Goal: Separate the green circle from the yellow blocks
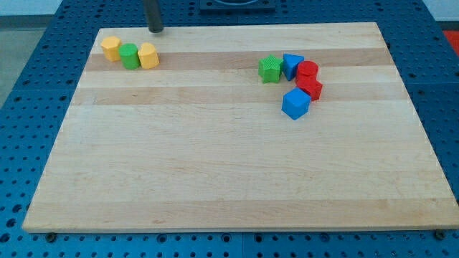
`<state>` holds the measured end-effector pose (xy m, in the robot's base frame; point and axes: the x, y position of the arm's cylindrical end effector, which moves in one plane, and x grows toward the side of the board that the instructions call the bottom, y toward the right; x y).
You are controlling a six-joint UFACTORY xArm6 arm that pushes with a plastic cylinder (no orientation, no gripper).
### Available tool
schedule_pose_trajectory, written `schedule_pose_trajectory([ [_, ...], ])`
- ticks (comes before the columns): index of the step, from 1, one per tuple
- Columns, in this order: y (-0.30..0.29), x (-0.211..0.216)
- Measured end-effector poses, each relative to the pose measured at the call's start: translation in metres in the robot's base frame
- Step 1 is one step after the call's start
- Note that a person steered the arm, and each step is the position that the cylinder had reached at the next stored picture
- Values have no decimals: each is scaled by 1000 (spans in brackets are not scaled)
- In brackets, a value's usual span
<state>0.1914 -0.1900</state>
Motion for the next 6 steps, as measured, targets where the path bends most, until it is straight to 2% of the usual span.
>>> schedule_pose_trajectory([
  [2,-99,4],
  [3,-111,25],
  [5,-100,65],
  [6,-72,76],
])
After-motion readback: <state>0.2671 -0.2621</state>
